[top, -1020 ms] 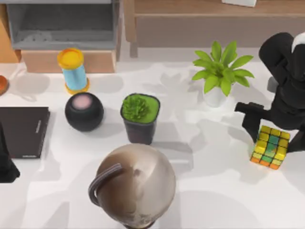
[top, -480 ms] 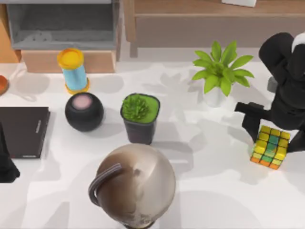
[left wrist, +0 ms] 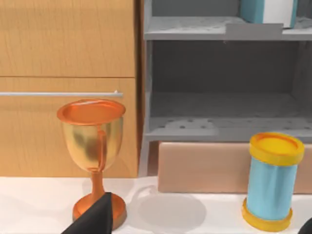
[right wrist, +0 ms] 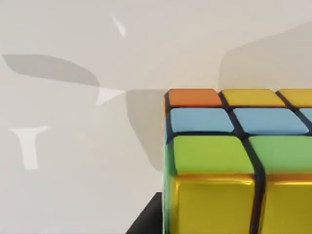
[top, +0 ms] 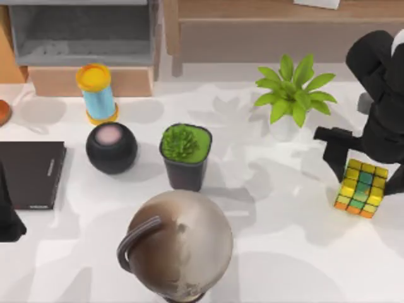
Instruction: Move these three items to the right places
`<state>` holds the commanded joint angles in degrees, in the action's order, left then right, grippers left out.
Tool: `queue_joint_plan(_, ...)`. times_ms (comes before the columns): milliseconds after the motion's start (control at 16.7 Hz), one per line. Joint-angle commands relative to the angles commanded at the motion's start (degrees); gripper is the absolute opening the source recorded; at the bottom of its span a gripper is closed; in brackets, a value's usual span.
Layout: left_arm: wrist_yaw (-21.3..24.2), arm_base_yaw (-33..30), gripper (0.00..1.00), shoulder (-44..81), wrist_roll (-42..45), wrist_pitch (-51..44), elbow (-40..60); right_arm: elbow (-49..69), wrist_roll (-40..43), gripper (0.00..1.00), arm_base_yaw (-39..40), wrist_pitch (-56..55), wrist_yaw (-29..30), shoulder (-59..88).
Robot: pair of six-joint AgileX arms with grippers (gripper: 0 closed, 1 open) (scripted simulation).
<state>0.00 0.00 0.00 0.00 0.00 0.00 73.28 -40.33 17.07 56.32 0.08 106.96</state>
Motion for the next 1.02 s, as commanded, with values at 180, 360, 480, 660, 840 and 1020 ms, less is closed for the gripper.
queue_joint_plan(180, 0.0, 0.0, 1.00, 0.0, 0.0, 0.0, 0.0, 1.1, 0.0, 0.00, 0.0, 1.7, 0.0, -0.7)
queue_joint_plan(360, 0.0, 0.0, 1.00, 0.0, 0.0, 0.0, 0.0, 0.9, -0.1, 0.00, 0.0, 1.5, 0.0, -0.4)
queue_joint_plan(480, 0.0, 0.0, 1.00, 0.0, 0.0, 0.0, 0.0, 0.9, 0.2, 0.00, -0.7, 0.9, 0.1, -0.9)
queue_joint_plan(660, 0.0, 0.0, 1.00, 0.0, 0.0, 0.0, 0.0, 1.0, 2.5, 0.00, -5.3, -4.3, 0.3, -3.9)
queue_joint_plan(840, 0.0, 0.0, 1.00, 0.0, 0.0, 0.0, 0.0, 1.7, 6.9, 0.00, -12.2, -14.8, -0.2, -8.9)
queue_joint_plan(1020, 0.0, 0.0, 1.00, 0.0, 0.0, 0.0, 0.0, 2.9, 13.7, 0.00, -19.4, -28.3, -1.7, -14.3)
